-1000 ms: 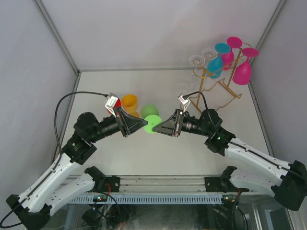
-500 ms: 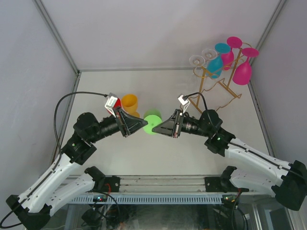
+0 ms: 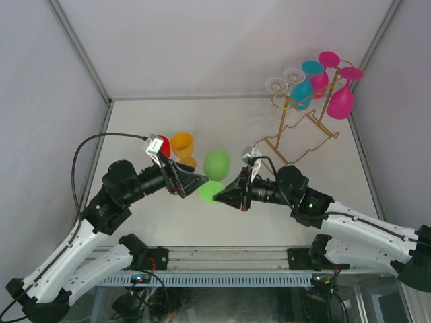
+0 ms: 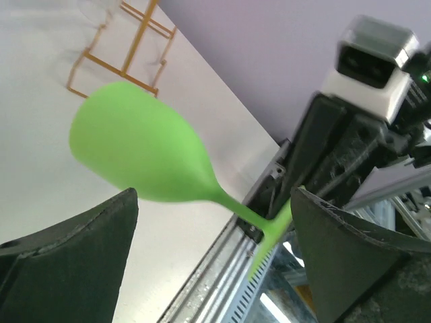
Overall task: Take the wine glass off the wine glass rack
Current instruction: Place the wine glass at the center of the board.
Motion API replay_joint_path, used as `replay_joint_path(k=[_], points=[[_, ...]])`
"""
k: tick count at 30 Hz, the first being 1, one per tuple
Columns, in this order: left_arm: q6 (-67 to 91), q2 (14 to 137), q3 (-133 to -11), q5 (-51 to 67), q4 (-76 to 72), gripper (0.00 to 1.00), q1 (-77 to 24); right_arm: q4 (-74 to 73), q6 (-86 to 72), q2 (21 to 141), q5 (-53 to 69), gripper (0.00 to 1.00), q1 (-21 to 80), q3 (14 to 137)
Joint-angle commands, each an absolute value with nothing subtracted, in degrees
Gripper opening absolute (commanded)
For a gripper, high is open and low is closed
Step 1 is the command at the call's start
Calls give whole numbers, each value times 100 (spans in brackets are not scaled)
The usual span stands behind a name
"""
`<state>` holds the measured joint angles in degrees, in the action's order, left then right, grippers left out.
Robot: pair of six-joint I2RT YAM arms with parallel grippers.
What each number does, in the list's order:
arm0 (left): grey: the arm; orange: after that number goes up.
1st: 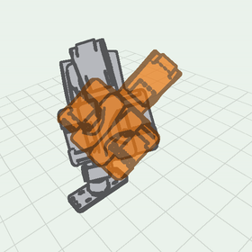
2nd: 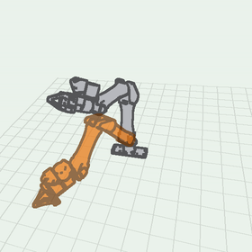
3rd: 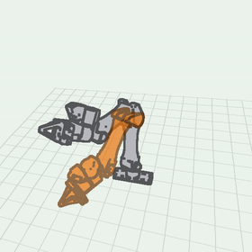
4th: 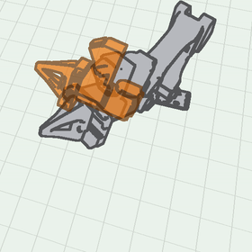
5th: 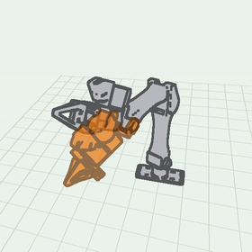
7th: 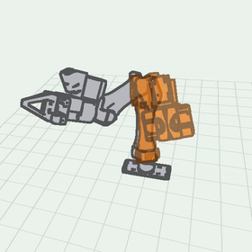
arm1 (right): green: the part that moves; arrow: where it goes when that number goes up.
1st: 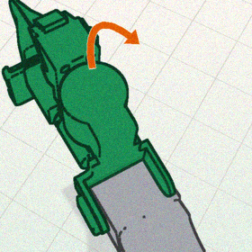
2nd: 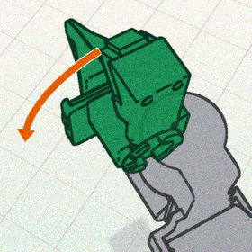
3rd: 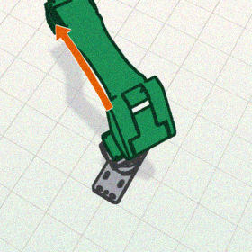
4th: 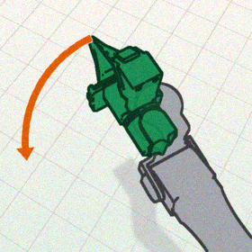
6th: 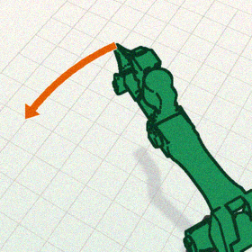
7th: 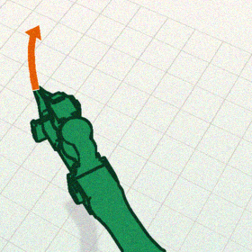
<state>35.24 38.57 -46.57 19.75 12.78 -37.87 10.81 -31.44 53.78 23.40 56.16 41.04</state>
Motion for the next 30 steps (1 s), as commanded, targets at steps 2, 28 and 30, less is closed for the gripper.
replay_joint_path(k=[2, 28, 30], points=[[3271, 3598, -5265, 1254, 1538, 100, -3797, 212, -325, 5015, 1176, 0, 6592, 4351], [2672, 4230, -5743, 1667, 2878, 97, -3796, -369, 4477, 6247, -1533, 0, 8834, 3753], [2596, 4371, -5793, 2007, 2930, 95, -3797, -346, 4561, 6141, -1591, 0, 8842, 3650]])
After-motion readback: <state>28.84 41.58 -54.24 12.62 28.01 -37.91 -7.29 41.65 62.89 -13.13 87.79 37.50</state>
